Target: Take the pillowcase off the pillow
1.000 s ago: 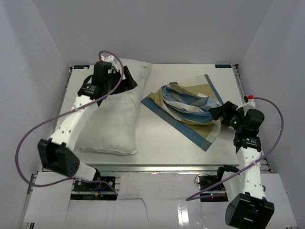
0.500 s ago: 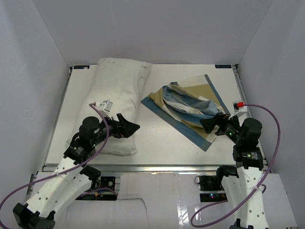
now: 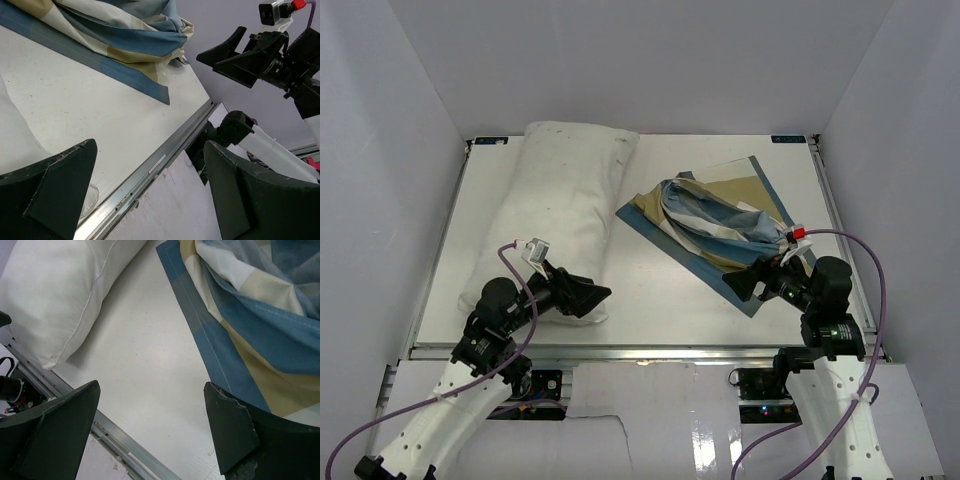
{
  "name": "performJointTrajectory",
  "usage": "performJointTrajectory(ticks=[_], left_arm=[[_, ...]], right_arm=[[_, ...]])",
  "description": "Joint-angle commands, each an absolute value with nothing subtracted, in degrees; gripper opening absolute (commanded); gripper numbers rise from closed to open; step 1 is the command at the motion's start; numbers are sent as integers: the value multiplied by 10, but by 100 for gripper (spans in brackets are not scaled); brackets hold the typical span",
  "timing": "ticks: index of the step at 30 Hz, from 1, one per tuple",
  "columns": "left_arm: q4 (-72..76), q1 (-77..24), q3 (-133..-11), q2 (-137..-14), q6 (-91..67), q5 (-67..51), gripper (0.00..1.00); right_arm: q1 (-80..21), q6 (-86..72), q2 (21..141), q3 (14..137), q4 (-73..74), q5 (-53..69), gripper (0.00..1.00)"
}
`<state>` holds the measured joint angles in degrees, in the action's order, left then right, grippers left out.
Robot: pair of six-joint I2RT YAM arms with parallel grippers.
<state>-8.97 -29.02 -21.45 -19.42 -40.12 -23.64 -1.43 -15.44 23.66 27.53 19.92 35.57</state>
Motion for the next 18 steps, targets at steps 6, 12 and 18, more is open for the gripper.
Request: performJointTrajectory(ticks=[6,12,18], left_arm=[[-69,-294,-207,-183,-404,-248,98],[-67,-294,-200,-178,-409,-241,98],[-66,-296,-200,-177,-410,-246,98]], right_arm=[[-18,-144,243,290,192,359,90],[-17,-138,233,312,215,358,90],[-17,-132,229,324,235,354,90]])
